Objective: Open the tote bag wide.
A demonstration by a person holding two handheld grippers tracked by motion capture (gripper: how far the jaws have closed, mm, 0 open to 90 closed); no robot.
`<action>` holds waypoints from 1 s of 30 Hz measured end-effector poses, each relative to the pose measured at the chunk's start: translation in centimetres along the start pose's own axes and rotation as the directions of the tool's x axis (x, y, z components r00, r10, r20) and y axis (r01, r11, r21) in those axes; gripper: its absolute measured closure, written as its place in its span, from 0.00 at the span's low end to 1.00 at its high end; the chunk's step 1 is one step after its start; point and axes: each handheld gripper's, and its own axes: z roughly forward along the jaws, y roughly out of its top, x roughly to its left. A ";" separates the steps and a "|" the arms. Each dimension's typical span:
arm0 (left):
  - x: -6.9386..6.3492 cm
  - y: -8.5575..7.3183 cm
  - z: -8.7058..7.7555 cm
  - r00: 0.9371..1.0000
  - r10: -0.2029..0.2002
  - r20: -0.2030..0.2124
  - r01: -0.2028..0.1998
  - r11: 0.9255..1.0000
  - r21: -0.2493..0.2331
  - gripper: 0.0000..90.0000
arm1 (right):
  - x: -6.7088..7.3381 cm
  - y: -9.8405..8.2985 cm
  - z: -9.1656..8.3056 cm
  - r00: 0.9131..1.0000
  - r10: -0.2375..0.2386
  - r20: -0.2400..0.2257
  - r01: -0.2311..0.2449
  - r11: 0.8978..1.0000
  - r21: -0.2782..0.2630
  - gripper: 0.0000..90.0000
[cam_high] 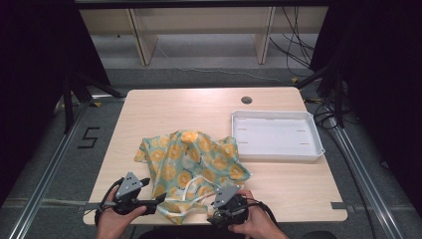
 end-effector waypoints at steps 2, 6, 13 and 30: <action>-0.2 0.2 0.0 1.000 0.016 0.000 -0.016 1.000 -0.004 0.24 | 0.1 -0.1 0.2 1.000 -0.017 -0.002 0.017 1.000 0.025 0.77; -0.7 0.4 -0.2 0.999 0.048 0.018 -0.048 0.999 -0.015 0.24 | 0.2 0.1 -0.4 0.996 -0.085 0.006 0.085 0.996 0.036 0.99; -1.9 1.0 -0.7 0.994 0.083 0.077 -0.078 0.995 -0.068 0.24 | -1.2 3.1 -3.6 0.989 -0.132 0.060 0.138 0.986 -0.095 1.00; -2.4 3.0 3.3 0.944 0.325 0.052 -0.328 0.943 0.057 0.81 | -7.8 11.0 -7.5 0.983 -0.067 0.170 0.116 0.947 -0.299 1.00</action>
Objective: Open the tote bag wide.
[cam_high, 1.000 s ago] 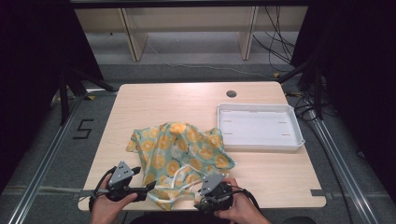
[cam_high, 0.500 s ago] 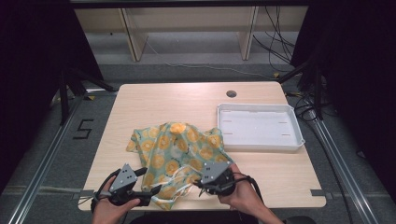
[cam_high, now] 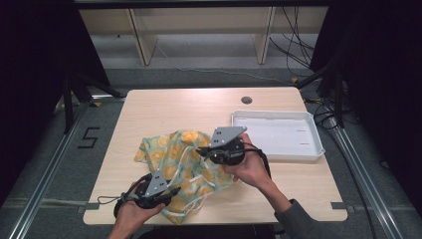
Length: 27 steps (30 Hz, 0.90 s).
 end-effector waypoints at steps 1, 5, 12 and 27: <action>0.1 0.4 -0.2 1.000 -0.015 -0.004 0.015 0.999 -0.029 0.87 | -0.4 0.1 0.1 1.000 0.001 0.021 -0.001 1.000 0.002 1.00; 1.0 2.7 -2.2 0.999 -0.031 0.025 0.034 0.989 -0.144 0.95 | -2.8 -0.5 1.2 0.996 0.024 0.086 -0.028 0.999 0.041 1.00; 3.4 5.7 -3.5 0.992 -0.104 0.076 0.118 0.970 -0.212 0.97 | -3.3 -2.4 2.0 0.992 0.027 0.121 -0.041 0.992 0.121 0.97; 7.1 7.0 -1.8 0.978 -0.184 0.094 0.200 0.960 -0.196 0.98 | 0.2 -3.3 -1.7 0.995 -0.004 0.104 -0.010 0.991 0.134 0.58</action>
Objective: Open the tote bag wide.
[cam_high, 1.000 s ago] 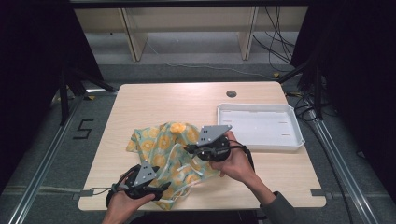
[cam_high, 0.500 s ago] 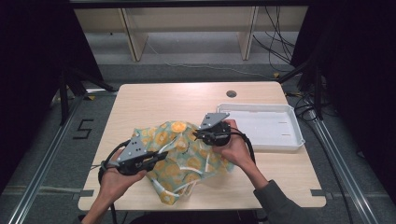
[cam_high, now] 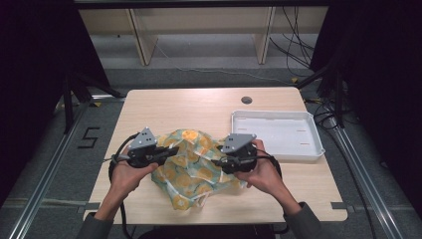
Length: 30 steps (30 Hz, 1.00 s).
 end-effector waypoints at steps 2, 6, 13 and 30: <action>0.5 0.3 -0.1 1.000 -0.023 -0.007 0.023 1.000 -0.015 0.98 | 1.7 -1.6 -0.3 1.000 0.022 -0.009 -0.022 0.999 0.030 0.51; 1.1 0.6 -0.4 0.999 -0.037 -0.014 0.036 0.999 -0.035 0.98 | 3.2 -3.5 0.5 1.000 0.005 -0.008 -0.004 0.996 0.090 0.46; 2.2 1.0 -1.3 0.998 -0.063 -0.018 0.062 0.996 -0.064 0.97 | 4.3 -5.0 2.9 1.000 -0.006 -0.022 0.010 0.983 0.182 0.41; 3.0 -0.8 -1.1 0.998 -0.049 -0.041 0.051 0.998 0.036 0.93 | 2.2 -4.7 3.4 0.997 -0.078 0.005 0.076 0.983 0.164 1.00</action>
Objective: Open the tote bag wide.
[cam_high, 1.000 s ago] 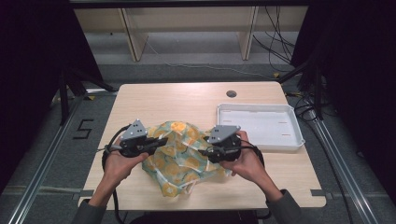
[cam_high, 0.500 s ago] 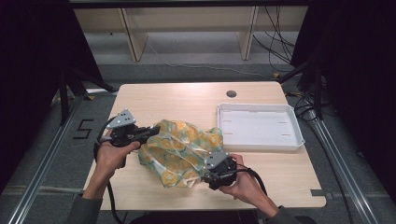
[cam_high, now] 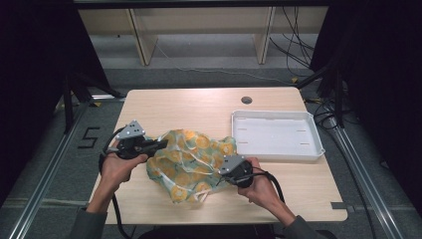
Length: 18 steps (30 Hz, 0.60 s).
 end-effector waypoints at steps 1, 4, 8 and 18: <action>0.1 -0.4 0.0 1.000 0.005 -0.009 -0.005 1.000 0.018 0.93 | -0.2 0.3 -0.5 1.000 0.027 -0.001 -0.027 1.000 -0.013 1.00; 0.5 -2.1 -0.4 1.000 -0.002 -0.012 0.003 0.996 0.094 0.77 | -1.6 1.8 -2.0 0.997 0.054 -0.047 -0.058 0.993 -0.102 1.00; 0.1 -2.8 -2.1 0.996 0.022 -0.088 -0.007 0.985 0.174 0.46 | -3.0 3.5 -3.2 0.996 0.063 -0.069 -0.074 0.983 -0.167 1.00; -4.0 -0.9 -5.6 0.974 0.162 -0.161 -0.135 0.977 0.165 0.28 | -5.8 6.8 -4.2 0.993 0.080 -0.084 -0.098 0.965 -0.245 1.00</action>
